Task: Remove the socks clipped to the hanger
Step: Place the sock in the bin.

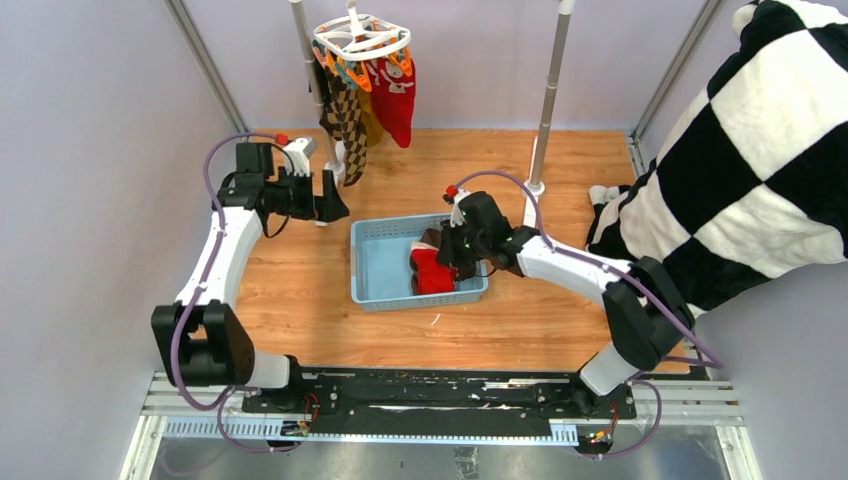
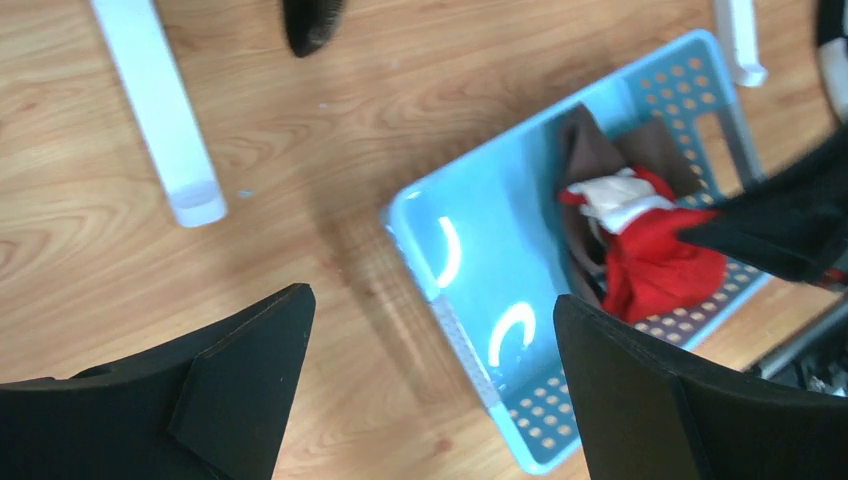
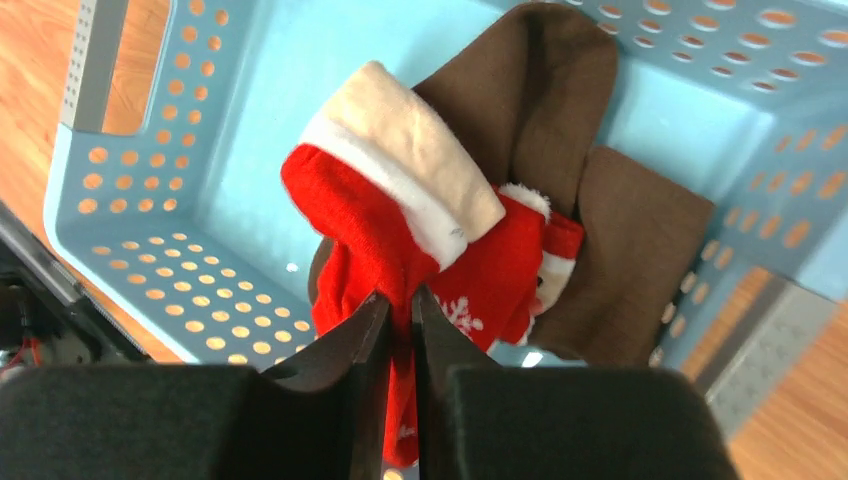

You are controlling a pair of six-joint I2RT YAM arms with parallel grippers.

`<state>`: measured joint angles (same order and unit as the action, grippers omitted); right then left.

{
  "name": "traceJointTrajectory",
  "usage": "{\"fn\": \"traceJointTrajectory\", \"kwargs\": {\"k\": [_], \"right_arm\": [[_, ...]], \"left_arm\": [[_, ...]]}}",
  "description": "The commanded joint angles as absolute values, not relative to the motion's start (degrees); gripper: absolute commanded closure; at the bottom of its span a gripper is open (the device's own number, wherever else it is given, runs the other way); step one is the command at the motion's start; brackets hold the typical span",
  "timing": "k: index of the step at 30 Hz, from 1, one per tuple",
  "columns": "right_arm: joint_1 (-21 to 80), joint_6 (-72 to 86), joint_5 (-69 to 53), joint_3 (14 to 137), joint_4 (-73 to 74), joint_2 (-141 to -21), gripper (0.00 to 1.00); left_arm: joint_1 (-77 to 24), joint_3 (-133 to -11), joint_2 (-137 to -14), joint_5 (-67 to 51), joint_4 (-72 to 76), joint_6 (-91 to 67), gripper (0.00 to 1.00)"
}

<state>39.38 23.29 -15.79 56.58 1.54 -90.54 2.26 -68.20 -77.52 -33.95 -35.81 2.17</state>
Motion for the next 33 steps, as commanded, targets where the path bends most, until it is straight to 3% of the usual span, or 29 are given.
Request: {"fn": "traceJointTrajectory", "kwargs": {"k": [1,5,11,17,24,33], "right_arm": [[43.75,14.41,-0.3,60.04,9.11,-82.48,0.77],[45.09,14.57,-0.96,59.71,6.06,-79.05,0.73],[45.44,17.78,-12.13,57.57,-2.71,-83.54,0.67],[45.35,19.39,-16.74,57.35,-2.93,-89.47,0.74],[45.35,18.27,-14.69,53.73,-4.02,-85.13,0.74],[45.13,19.76,-14.45,51.64,-4.39,-80.06,0.77]], "left_arm": [[5.08,-68.32,-82.63,-30.56,-27.49,0.39,0.03],[6.06,-72.18,-89.97,-30.3,-23.27,-3.43,0.1],[6.15,-81.75,-101.08,-27.1,-18.13,-5.63,0.11],[6.2,-92.97,-111.55,-24.98,-14.58,-9.04,0.12],[6.24,-100.15,-119.24,-26.0,-6.98,-12.09,0.14],[5.27,-100.52,-120.14,-27.13,-2.05,-7.09,0.39]]}}
